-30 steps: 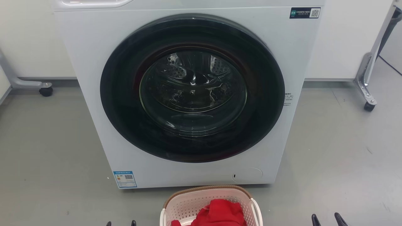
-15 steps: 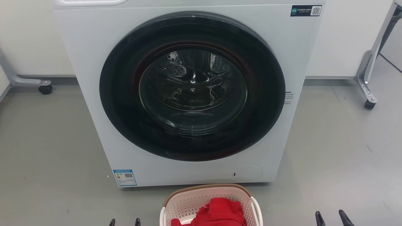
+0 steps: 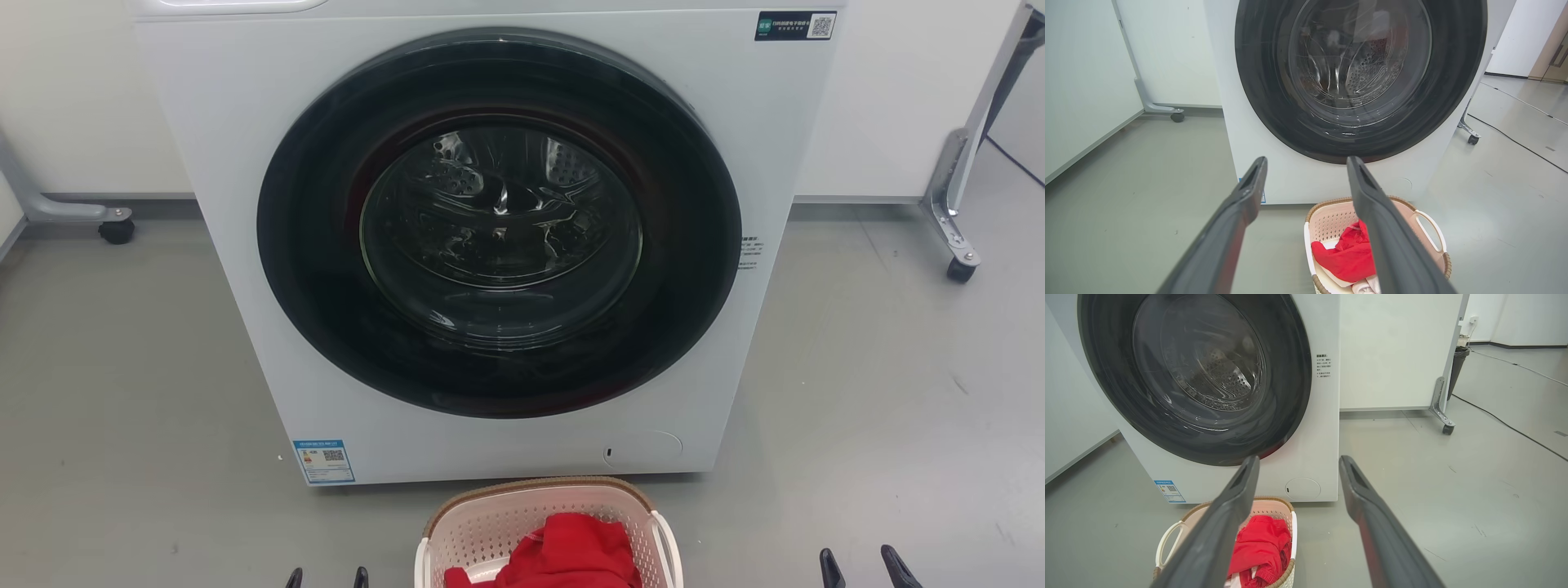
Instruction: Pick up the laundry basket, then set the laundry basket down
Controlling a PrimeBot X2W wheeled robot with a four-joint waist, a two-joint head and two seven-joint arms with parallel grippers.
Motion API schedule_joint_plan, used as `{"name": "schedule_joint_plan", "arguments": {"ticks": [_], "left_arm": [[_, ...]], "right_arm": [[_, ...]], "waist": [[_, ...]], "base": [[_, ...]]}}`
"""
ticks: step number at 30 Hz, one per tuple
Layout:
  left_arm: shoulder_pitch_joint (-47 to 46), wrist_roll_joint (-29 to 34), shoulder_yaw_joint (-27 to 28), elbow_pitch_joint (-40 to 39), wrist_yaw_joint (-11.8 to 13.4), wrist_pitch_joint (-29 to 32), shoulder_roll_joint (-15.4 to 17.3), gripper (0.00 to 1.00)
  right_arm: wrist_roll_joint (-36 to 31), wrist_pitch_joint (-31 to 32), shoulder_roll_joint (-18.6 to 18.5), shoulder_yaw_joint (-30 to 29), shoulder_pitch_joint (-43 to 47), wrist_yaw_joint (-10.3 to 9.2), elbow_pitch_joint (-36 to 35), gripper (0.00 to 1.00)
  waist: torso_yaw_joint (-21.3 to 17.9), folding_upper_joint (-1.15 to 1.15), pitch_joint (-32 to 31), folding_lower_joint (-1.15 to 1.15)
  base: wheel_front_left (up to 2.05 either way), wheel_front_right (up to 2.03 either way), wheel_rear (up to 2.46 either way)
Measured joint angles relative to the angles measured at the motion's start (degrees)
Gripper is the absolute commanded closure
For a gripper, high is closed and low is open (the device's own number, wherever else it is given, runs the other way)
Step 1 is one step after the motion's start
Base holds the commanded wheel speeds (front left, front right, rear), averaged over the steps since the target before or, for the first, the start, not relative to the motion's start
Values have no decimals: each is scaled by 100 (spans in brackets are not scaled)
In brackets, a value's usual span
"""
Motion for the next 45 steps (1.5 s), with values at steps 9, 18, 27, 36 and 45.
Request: {"name": "schedule_joint_plan", "arguments": {"ticks": [9,18,27,36,45], "left_arm": [[102,-127,45,223,-57,105,-29,100],[62,-806,235,260,-162,305,-63,100],[-53,-1568,416,287,-311,506,-83,100],[-175,-2281,597,315,-414,703,-110,100],[-284,-2897,760,338,-560,877,-134,100]], "right_arm": [[81,63,170,-41,93,42,203,100],[722,263,279,-272,-5,166,286,100],[1382,461,400,-504,-129,290,370,100],[2037,619,524,-738,-258,415,455,100],[2590,802,628,-944,-372,522,535,100]], "waist": [[0,0,10,0],[-3,0,58,0],[-5,0,97,0],[-7,0,136,0],[-9,0,171,0]], "base": [[0,0,0],[0,0,0],[0,0,0],[0,0,0],[0,0,0]]}}
